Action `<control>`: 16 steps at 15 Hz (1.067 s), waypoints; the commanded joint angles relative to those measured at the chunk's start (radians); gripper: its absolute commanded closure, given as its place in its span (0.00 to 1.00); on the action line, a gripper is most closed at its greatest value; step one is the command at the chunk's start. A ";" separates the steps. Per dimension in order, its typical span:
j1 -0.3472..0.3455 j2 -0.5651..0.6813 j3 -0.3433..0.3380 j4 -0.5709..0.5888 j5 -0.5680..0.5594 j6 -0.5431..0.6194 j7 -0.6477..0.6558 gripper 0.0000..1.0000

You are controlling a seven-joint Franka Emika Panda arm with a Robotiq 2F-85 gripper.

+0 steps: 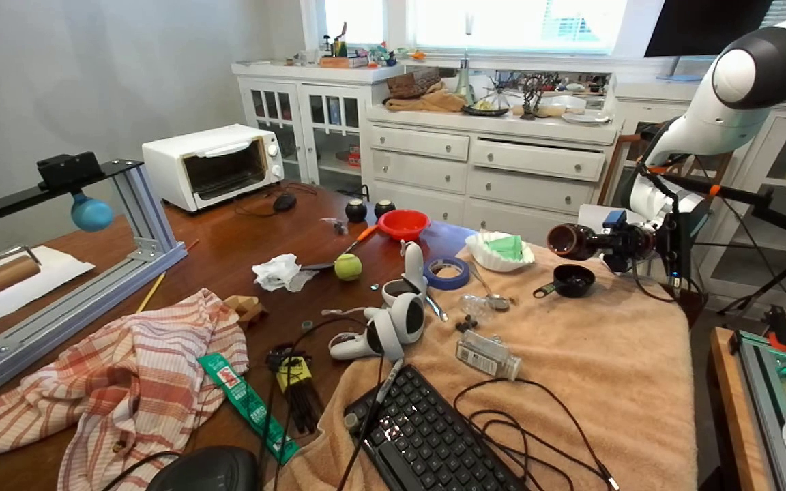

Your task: Pour the contents in the brown mug into the black measuring cup.

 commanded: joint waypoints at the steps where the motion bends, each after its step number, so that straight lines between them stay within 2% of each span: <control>1: -0.036 0.032 0.010 0.050 -0.010 -0.074 -0.014 0.96; 2: -0.035 0.035 0.012 0.057 -0.009 -0.079 -0.008 0.96; 5: -0.109 0.025 0.107 0.059 -0.034 -0.034 0.017 0.96; 7: -0.102 0.033 0.110 0.068 -0.027 -0.050 0.021 0.96; 8: -0.125 0.033 0.138 0.070 -0.032 -0.051 0.020 0.96; 9: -0.113 0.037 0.127 0.072 -0.026 -0.048 0.026 0.96; 12: -0.142 0.042 0.157 0.074 -0.034 -0.051 0.028 0.96; 16: -0.145 0.043 0.150 0.069 -0.038 -0.050 0.027 0.96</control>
